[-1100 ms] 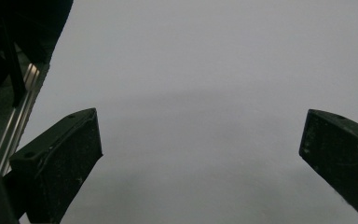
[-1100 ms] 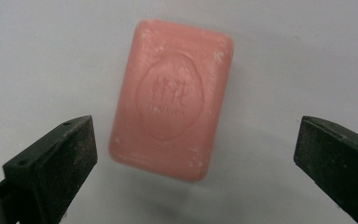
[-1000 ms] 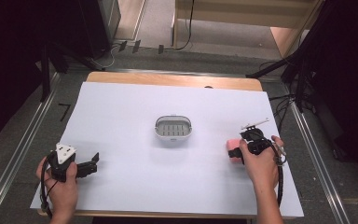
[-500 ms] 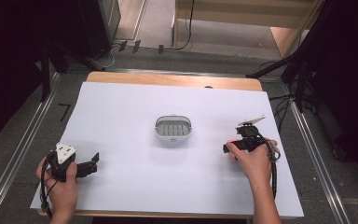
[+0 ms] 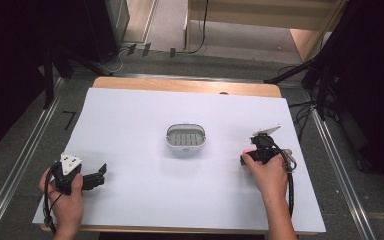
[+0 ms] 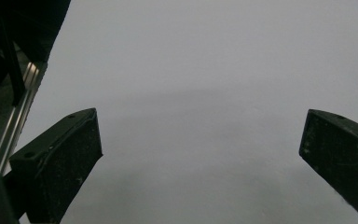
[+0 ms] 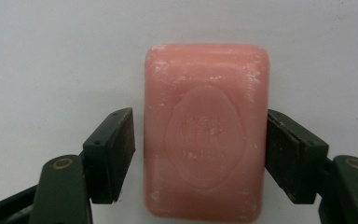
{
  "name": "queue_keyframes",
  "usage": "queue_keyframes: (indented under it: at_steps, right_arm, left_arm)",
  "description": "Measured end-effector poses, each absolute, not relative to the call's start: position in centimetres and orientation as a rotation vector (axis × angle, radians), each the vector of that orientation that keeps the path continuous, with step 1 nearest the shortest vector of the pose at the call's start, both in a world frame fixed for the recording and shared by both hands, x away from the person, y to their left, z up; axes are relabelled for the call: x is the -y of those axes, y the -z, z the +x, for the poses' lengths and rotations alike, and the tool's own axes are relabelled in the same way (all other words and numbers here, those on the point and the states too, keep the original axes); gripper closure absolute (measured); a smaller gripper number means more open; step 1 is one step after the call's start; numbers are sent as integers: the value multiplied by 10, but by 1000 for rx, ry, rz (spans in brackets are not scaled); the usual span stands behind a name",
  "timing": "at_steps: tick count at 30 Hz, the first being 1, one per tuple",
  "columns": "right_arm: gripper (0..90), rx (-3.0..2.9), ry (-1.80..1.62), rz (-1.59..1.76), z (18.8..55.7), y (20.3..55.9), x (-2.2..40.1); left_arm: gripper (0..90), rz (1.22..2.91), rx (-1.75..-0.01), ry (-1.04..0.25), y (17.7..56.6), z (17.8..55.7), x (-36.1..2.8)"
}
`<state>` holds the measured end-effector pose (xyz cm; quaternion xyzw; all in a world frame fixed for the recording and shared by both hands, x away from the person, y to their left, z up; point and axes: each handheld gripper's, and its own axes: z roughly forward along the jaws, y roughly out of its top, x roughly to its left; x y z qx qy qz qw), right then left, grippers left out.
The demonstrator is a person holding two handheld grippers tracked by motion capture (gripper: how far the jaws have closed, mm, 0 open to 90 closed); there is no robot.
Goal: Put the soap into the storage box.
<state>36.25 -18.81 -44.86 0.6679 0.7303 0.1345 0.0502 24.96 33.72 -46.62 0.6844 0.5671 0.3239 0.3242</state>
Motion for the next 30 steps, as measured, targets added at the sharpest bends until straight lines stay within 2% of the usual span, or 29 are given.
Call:
queue_keyframes:
  at_steps: [1, 2, 14, 30]
  right_arm:
    - [337, -2224, -410, 2034, 362, 449, 188]
    - [378, -2224, -378, 2011, 363, 450, 187]
    - [382, -2390, -434, 1848, 364, 448, 186]
    - [383, -2641, -501, 1370, 370, 420, 155]
  left_arm:
    - [0, 1795, -1487, -849, 466, 250, -337]
    - [0, 1796, -1488, -848, 466, 250, -337]
    - [0, 1801, -1491, -847, 466, 250, -337]
    - [0, 1805, -1492, -843, 466, 250, -337]
